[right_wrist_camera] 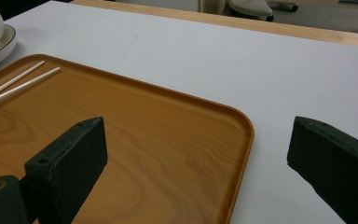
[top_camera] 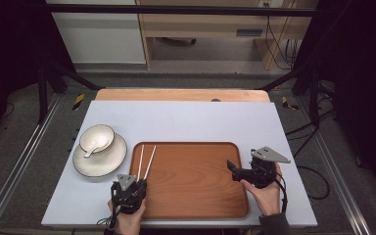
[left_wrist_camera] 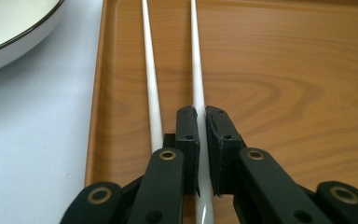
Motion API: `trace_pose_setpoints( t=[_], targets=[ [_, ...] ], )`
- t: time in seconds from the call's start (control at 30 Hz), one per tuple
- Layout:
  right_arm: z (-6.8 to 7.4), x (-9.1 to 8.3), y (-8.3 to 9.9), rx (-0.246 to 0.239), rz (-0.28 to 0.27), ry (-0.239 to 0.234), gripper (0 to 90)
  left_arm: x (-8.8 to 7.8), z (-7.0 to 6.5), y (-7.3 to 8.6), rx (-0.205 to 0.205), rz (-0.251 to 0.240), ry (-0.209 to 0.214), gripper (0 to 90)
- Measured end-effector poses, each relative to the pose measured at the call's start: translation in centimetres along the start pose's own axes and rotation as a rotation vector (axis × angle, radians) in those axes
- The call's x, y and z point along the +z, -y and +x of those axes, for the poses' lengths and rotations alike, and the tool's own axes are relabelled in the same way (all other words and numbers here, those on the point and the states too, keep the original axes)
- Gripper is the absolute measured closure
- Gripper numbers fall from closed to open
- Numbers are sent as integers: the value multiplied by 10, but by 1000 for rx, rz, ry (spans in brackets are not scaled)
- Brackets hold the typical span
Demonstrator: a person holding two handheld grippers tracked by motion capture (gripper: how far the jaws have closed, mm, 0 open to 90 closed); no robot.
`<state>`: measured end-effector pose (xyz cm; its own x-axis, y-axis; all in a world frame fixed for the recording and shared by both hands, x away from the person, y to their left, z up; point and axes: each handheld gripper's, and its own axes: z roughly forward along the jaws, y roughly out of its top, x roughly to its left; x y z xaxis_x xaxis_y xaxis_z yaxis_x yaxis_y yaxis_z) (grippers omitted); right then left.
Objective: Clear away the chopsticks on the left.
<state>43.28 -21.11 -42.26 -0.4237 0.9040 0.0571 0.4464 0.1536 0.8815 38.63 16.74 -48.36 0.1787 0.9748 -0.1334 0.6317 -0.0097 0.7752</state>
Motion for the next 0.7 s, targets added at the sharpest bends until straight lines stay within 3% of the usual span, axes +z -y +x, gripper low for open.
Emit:
trace_pose_setpoints(
  t=[0.4, 0.6, 0.7],
  targets=[
    [-1, -1, 0, 1, -4, 1, 50, -1, -1, -1, 4, -5, 28, 810],
    [-2, -3, -1, 4, -10, 3, 49, -11, 4, -11, 40, -49, 69, 754],
    [-2, -4, -1, 11, -13, 1, 48, -22, 10, -25, 96, -102, 113, 684]
  ],
)
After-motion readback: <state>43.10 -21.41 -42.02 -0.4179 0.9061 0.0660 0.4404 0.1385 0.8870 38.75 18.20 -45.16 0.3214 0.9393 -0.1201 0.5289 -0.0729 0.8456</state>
